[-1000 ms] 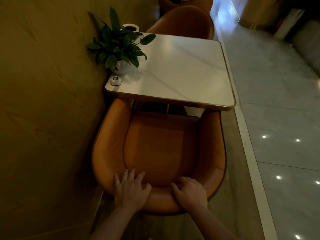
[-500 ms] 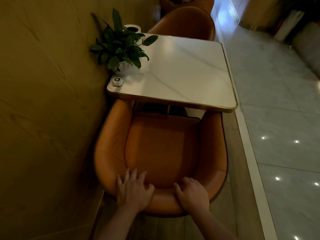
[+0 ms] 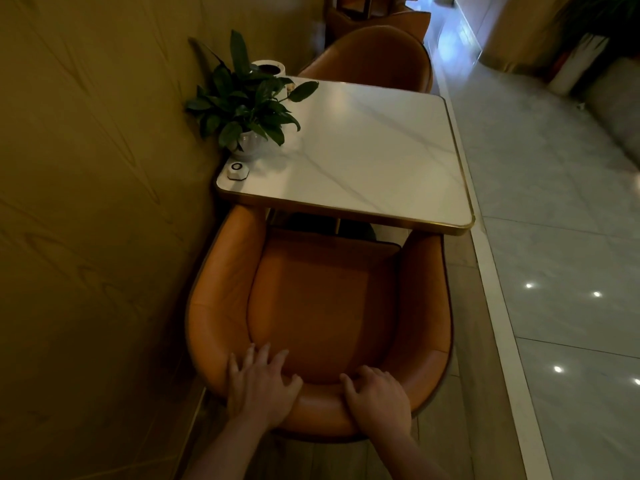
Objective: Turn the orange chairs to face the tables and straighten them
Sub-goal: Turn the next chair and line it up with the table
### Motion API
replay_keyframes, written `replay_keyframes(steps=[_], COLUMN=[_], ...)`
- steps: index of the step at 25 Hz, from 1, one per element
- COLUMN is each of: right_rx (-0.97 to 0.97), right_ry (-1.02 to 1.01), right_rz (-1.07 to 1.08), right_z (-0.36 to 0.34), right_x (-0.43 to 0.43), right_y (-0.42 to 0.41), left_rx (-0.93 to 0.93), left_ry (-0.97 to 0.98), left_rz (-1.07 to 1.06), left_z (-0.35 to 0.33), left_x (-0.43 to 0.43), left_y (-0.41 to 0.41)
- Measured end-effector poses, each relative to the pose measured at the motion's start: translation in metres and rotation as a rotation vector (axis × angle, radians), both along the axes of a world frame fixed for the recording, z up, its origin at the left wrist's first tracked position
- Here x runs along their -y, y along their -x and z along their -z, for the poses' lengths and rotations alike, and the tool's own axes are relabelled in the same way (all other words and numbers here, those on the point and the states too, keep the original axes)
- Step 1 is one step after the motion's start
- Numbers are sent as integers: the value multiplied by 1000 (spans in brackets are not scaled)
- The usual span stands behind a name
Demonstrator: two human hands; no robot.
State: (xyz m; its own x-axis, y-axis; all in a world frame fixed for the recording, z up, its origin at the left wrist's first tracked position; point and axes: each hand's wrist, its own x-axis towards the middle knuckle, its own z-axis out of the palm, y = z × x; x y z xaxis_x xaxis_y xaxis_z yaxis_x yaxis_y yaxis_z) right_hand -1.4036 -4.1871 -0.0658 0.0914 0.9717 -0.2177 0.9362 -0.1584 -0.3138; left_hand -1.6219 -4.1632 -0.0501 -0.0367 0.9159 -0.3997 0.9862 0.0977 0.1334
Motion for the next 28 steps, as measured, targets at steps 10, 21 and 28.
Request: replay_keyframes(steps=[10,21,28], right_rx=[-26,-4,-12], right_ry=[-45,-60,-16], right_rz=[-21,-5,-3], right_z=[6,7,1], right_x=[5,5,6], right_y=[-1,5,-1], left_rx=[-7,-51,-119], left_ry=[7,39,117], left_rz=[2,10,66], left_z=[7,0,0], left_x=[-1,0,1], left_y=[4,6,1])
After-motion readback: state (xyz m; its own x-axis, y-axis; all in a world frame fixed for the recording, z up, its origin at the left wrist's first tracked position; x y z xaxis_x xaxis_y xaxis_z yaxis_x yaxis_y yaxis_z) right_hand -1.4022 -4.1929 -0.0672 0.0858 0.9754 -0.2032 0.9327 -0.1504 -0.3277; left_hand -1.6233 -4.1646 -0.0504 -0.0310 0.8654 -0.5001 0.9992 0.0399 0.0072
